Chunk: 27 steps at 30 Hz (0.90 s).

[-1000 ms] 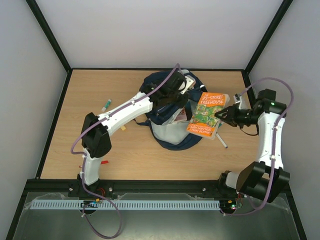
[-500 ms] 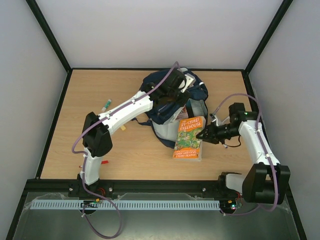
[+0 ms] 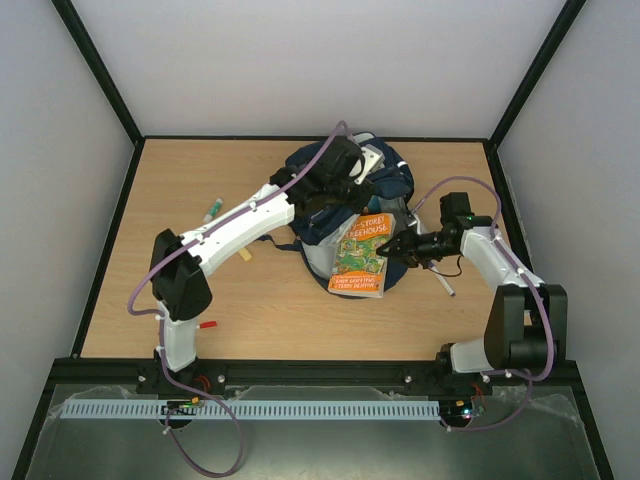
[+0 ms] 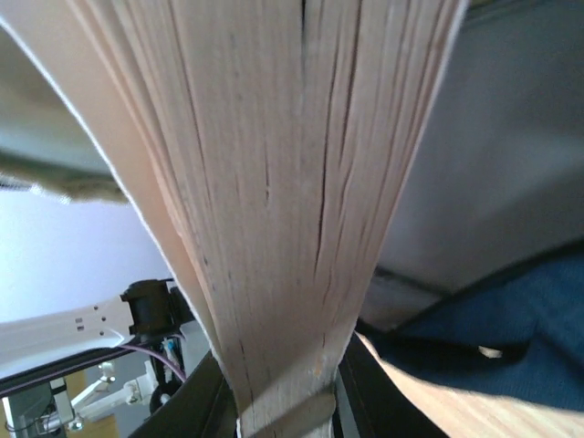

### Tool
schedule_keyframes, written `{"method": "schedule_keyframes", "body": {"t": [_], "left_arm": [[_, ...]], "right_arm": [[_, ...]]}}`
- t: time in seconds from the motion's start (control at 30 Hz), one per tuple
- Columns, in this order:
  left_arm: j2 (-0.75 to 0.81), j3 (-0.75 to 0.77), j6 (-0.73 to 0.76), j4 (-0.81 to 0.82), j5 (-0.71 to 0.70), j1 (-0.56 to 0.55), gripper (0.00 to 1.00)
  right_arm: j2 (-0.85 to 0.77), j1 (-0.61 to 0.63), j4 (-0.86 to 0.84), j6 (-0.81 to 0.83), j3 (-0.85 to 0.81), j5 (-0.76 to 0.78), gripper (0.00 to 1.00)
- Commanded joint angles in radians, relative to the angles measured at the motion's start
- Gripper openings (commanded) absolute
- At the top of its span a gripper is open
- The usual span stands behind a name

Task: Pack the student bag
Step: Place the book in the student bag.

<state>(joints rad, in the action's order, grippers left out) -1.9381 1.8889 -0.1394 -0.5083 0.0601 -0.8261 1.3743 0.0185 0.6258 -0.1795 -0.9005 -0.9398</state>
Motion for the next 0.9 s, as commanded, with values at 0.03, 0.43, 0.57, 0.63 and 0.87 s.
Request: {"method": "schedule_keyframes", "body": {"t": [0.03, 0.43, 0.57, 0.63, 0.87], "left_arm": [[0.121, -0.005, -0.021, 0.065, -0.002, -0.005, 0.02], [0.140, -0.029, -0.008, 0.053, 0.001, -0.040, 0.02], [0.140, -0.038, -0.006, 0.057, 0.001, -0.050, 0.02], [0.139, -0.045, -0.004, 0.060, 0.001, -0.055, 0.02], [0.155, -0.073, 0.000, 0.061, -0.004, -0.059, 0.02]], "right_arm": [[0.099, 0.011, -0.147, -0.048, -0.050, -0.078, 0.01], [0.296, 0.027, -0.127, 0.027, -0.132, 0.007, 0.01], [0.301, 0.082, -0.104, 0.061, -0.162, 0.079, 0.01], [0.302, 0.105, -0.114, 0.057, -0.170, 0.091, 0.01], [0.313, 0.107, -0.138, 0.043, -0.199, 0.201, 0.25]]}}
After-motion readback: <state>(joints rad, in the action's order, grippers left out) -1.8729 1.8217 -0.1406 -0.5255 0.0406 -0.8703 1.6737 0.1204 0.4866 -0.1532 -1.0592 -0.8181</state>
